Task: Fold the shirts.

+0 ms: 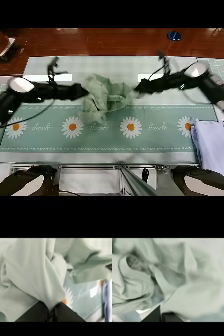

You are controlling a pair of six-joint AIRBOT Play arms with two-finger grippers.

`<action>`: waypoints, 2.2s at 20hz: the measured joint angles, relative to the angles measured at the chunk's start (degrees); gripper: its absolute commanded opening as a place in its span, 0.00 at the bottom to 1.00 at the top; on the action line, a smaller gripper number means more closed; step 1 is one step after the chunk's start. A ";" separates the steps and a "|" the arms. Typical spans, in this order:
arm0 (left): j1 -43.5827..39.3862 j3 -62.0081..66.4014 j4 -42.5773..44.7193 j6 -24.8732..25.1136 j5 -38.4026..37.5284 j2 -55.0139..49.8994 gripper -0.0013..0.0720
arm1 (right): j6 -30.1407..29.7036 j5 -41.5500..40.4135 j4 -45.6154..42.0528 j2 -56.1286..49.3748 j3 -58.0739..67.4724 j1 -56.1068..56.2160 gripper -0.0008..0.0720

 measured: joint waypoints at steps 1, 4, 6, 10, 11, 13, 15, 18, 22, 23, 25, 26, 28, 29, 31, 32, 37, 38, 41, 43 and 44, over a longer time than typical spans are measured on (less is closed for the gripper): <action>1.64 2.73 0.02 0.07 -0.26 1.92 0.05 | 0.72 1.38 -1.68 1.68 5.49 -1.97 0.03; 6.21 10.27 -0.04 0.15 -0.68 7.48 0.05 | 2.01 4.04 -5.86 7.10 20.20 -7.34 0.03; 9.07 14.49 -0.09 0.20 -2.29 11.02 0.05 | 2.45 5.22 -8.20 11.28 26.67 -10.12 0.03; 13.25 19.39 1.77 1.11 -8.35 17.73 0.05 | 2.84 7.54 -15.37 21.68 32.72 -13.53 0.04; 13.73 19.91 2.78 1.27 -10.01 19.23 0.05 | 3.23 8.28 -17.79 23.98 33.31 -13.88 0.04; 14.38 20.55 5.64 1.31 -14.67 21.90 0.05 | 4.57 10.49 -23.82 28.35 34.07 -14.34 0.04; 14.71 20.87 7.85 1.29 -19.65 24.28 0.05 | 6.01 13.73 -28.55 31.41 34.42 -14.58 0.03; 14.95 21.00 10.64 0.81 -25.40 27.04 0.05 | 8.20 18.21 -33.44 35.36 33.09 -14.69 0.04; 15.02 17.84 13.09 0.52 -28.68 28.89 0.05 | 10.23 22.86 -36.09 40.22 23.63 -14.75 0.04; 15.02 15.69 13.35 0.39 -28.41 28.85 0.05 | 10.64 23.54 -36.39 41.33 19.56 -14.75 0.04; 14.82 10.45 13.70 0.35 -26.21 27.89 0.05 | 11.21 24.33 -36.63 42.66 10.75 -14.75 0.03; 14.38 7.28 13.55 0.37 -24.48 26.82 0.05 | 11.43 24.04 -36.83 43.01 5.62 -14.75 0.03; 12.70 1.55 12.13 0.37 -19.56 23.50 0.05 | 11.58 20.92 -37.33 42.53 -4.44 -14.82 0.03; 11.30 -0.72 11.23 0.39 -16.79 21.00 0.05 | 11.82 18.58 -37.97 41.35 -9.27 -14.82 0.03; 7.98 -3.50 10.03 0.39 -11.45 15.15 0.05 | 12.15 13.60 -38.40 37.16 -15.89 -14.82 0.03; 6.36 -4.33 9.64 0.42 -8.61 12.09 0.05 | 12.35 11.26 -38.82 34.01 -17.94 -14.82 0.03; 1.70 -4.85 6.05 0.46 0.96 -2.14 0.05 | 12.66 3.26 -40.30 14.99 -17.55 -14.82 0.03; 1.38 -4.59 4.90 0.57 1.84 -4.13 0.05 | 12.68 2.62 -40.28 11.43 -16.44 -14.82 0.03; 0.85 -4.31 3.26 0.57 3.13 -7.82 0.17 | 13.11 1.84 -39.52 2.38 -12.26 -14.82 0.05; 0.72 -4.20 2.91 0.59 3.30 -8.98 0.71 | 14.12 1.99 -38.95 -1.62 -9.49 -14.82 0.55; 0.81 -4.09 2.75 0.50 3.02 -9.33 0.71 | 14.60 2.34 -38.86 -2.86 -8.15 -14.82 0.58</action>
